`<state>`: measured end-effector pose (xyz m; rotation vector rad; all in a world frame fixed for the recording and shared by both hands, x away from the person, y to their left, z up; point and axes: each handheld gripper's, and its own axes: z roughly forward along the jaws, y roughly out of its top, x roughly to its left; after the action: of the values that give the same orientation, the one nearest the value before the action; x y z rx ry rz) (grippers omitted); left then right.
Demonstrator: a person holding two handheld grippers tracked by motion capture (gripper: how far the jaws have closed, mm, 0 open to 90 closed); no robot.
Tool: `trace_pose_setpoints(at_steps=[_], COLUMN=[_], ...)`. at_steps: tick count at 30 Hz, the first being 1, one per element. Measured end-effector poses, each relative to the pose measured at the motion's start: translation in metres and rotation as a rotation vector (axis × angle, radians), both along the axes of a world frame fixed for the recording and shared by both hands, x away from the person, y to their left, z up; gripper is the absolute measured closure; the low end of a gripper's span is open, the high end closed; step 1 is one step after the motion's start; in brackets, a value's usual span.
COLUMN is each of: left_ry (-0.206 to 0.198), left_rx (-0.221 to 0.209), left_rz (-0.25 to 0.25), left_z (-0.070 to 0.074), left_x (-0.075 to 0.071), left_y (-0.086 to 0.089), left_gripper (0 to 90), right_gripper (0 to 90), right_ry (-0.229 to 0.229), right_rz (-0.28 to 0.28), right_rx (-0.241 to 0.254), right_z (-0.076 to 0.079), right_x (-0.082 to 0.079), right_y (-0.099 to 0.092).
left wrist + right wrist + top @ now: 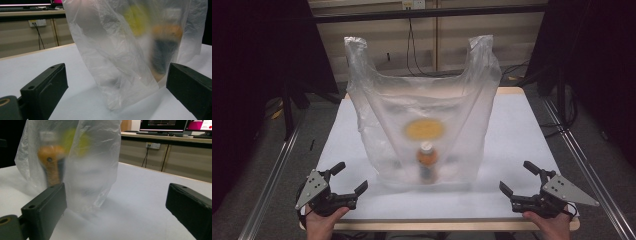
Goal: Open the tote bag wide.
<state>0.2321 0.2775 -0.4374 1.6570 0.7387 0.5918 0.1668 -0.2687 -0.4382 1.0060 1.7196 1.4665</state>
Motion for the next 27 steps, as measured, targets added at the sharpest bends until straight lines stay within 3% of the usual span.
trace_pose_setpoints(at_steps=[13,16,21,22,27], left_ry=[0.015,0.033,0.058,0.066,0.06], left_rx=[-0.021,0.017,0.019,0.018,0.007], left_rz=[-0.002,-0.014,-0.028,-0.044,-0.058], left_z=[-0.0011,-0.0014,-0.0008,-0.0001,0.0037], left_x=[0.0052,0.0063,0.0046,0.0034,0.0035], left_y=[0.0022,0.0005,-0.0043,-0.005,-0.0042], left_gripper=[5.1,7.8,12.8,17.3,24.4], right_gripper=[5.8,8.6,16.8,23.1,33.3], right_ry=[0.024,0.038,0.05,0.057,0.068], right_rz=[-0.022,-0.021,-0.003,0.008,0.056], right_rx=[0.021,0.021,0.038,0.03,0.018], right_z=[-0.0014,-0.0007,0.0022,0.003,0.0056], right_x=[0.0046,0.0057,0.0064,0.0071,0.0097], right_y=[-0.0024,-0.0018,-0.0018,-0.0016,0.0002])
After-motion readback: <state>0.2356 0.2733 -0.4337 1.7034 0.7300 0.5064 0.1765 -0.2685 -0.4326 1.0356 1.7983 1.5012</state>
